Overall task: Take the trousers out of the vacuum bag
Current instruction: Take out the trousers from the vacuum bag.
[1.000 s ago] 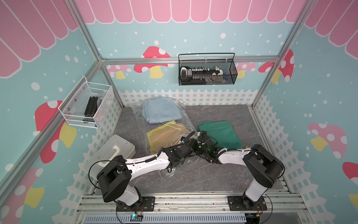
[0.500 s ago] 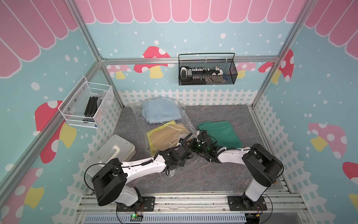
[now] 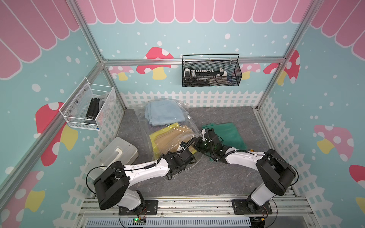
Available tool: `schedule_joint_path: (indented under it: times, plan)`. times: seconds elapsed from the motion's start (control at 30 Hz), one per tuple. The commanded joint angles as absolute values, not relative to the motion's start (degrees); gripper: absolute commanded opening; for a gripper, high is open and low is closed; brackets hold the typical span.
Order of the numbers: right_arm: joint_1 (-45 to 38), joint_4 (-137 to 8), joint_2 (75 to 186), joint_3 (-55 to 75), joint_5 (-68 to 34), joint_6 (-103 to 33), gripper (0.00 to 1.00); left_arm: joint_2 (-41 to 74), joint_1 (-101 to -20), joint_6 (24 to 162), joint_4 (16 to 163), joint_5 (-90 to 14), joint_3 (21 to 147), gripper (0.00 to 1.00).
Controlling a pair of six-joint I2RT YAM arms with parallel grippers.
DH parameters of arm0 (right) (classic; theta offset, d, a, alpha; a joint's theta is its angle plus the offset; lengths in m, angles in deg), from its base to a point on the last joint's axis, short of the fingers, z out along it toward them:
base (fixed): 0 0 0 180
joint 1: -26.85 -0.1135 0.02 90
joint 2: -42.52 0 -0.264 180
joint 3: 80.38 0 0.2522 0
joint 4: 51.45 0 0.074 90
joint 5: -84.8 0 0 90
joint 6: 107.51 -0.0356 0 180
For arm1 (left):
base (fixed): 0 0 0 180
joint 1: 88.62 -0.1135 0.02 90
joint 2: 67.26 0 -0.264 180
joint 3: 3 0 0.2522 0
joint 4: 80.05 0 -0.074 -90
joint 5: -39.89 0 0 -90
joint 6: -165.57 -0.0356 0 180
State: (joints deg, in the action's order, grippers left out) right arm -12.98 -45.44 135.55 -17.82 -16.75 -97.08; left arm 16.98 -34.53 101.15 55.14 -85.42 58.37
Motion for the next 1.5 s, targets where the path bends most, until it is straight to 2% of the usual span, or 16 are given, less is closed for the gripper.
schedule_joint_path:
  times: [0.0,0.2,0.4,0.47,0.53,0.83,0.93,1.47]
  plan:
    - [-11.1,-45.0,132.7,-15.5,-16.6,-96.6,0.01,18.4,-34.6,103.7,51.2,-89.8,59.1,0.82]
    - [-10.5,-47.0,131.6,-14.8,-16.9,-95.4,0.01,19.9,-34.6,105.1,49.4,-88.7,59.3,0.73]
    - [-10.0,-47.2,131.1,-15.0,-17.1,-95.0,0.00,20.3,-34.7,107.3,46.9,-87.9,59.6,0.57]
    - [-9.9,-47.3,131.1,-14.9,-17.5,-94.8,0.00,20.3,-34.6,107.7,46.7,-87.3,59.5,0.50]
    - [-9.9,-47.4,131.2,-14.7,-18.0,-94.4,0.00,20.3,-34.7,107.8,46.8,-86.9,59.4,0.37]
    - [-10.0,-49.9,130.7,-13.9,-21.1,-90.9,0.00,15.2,-34.3,105.2,46.7,-83.9,61.2,0.05]
    - [-10.2,-52.8,129.8,-13.3,-22.3,-88.8,0.00,12.4,-33.5,104.6,45.4,-83.0,62.1,0.01]
    - [-11.9,-65.2,116.1,-17.1,-21.1,-82.2,0.00,2.5,-24.3,107.1,37.2,-80.1,63.0,0.00]
